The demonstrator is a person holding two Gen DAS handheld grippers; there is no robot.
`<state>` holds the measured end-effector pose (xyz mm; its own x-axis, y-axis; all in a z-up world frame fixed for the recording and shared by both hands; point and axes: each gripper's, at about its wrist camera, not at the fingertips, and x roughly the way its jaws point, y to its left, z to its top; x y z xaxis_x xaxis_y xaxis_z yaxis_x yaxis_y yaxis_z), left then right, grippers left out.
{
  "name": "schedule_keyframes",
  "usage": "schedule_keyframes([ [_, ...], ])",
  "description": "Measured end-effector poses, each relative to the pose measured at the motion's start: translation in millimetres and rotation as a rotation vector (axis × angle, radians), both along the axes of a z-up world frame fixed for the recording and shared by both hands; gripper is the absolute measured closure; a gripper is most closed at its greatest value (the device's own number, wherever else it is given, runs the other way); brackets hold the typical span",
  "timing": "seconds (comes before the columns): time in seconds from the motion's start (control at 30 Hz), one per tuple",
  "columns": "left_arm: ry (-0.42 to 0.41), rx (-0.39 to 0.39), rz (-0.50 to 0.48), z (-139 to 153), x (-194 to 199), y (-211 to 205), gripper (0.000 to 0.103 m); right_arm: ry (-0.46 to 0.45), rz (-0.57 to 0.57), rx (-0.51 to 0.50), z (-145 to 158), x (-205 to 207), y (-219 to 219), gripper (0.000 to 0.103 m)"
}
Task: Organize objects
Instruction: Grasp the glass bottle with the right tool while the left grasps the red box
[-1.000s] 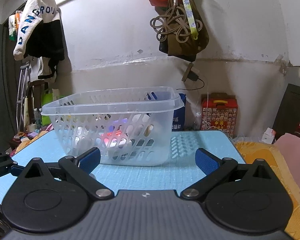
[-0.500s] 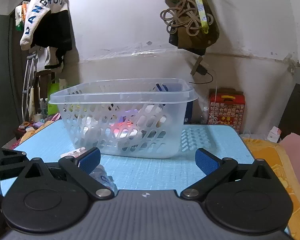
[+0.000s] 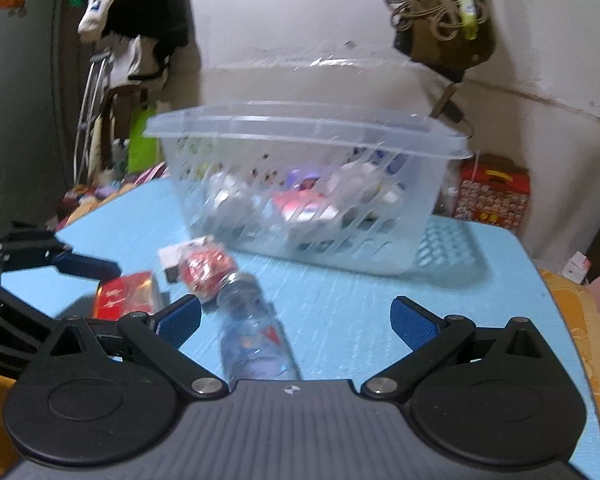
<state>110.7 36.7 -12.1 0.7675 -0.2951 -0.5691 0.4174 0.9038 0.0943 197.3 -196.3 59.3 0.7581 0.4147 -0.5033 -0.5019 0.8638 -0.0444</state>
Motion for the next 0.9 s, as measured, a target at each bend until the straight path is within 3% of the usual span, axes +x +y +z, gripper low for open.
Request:
schedule_keyframes([
  [0.2,-0.025,0.082,-0.003,-6.6,-2.5,-11.4,0.031,0.017,0.033,-0.05,-7.1,-4.3,10.1,0.0],
  [0.3,-0.02,0.075,-0.001,-6.7,-3.4,-10.6,0.03,0.025,0.041,-0.062,-8.8,-4.3,12.3,0.004],
  [0.47,0.006,0.04,0.022,-7.7,1.3,-4.6,0.023,0.062,0.062,-0.076,-13.7,-3.2,12.0,0.022],
  [0.57,0.005,0.038,0.021,-8.2,1.5,-4.5,0.023,0.073,0.074,-0.087,-16.2,-3.7,13.0,0.023],
  [0.8,-0.01,0.06,0.01,-8.3,1.2,-8.4,0.023,0.106,0.094,-0.069,-16.7,-0.8,11.3,0.038],
  [0.9,0.003,0.043,0.01,-7.8,1.7,-7.5,0.023,0.129,0.106,-0.051,-14.9,0.4,8.9,0.053],
])
